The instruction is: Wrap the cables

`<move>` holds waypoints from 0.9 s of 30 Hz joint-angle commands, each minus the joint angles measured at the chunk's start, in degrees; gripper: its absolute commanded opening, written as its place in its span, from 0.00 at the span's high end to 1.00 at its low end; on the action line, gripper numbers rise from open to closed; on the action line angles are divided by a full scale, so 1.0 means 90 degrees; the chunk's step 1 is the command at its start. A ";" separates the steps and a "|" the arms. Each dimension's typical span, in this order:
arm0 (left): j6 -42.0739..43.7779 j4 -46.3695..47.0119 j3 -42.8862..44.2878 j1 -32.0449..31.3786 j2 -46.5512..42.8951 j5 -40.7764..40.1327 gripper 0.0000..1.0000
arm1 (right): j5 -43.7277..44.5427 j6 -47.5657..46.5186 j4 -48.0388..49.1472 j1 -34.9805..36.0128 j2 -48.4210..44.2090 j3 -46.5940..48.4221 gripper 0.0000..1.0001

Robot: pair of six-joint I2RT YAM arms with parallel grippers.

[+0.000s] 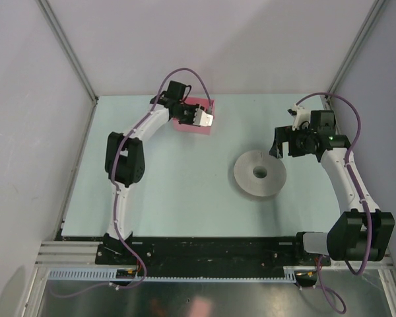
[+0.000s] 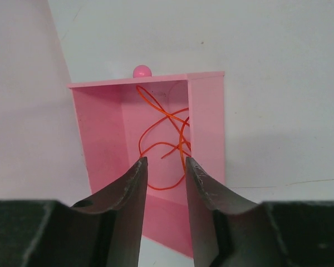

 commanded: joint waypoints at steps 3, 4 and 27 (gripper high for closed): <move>0.0304 0.0123 0.0390 0.0035 0.0182 -0.0220 0.64 | -0.0037 -0.0095 -0.0065 -0.0038 0.0025 0.0265 0.01; 0.0314 0.0128 0.0408 0.0036 0.0202 -0.0240 0.65 | -0.0039 -0.0099 -0.0070 -0.0038 0.0026 0.0262 0.01; 0.0390 0.0121 0.0281 0.0114 0.0027 0.0143 0.56 | -0.0088 -0.0104 -0.0078 -0.0038 0.0096 0.0261 0.01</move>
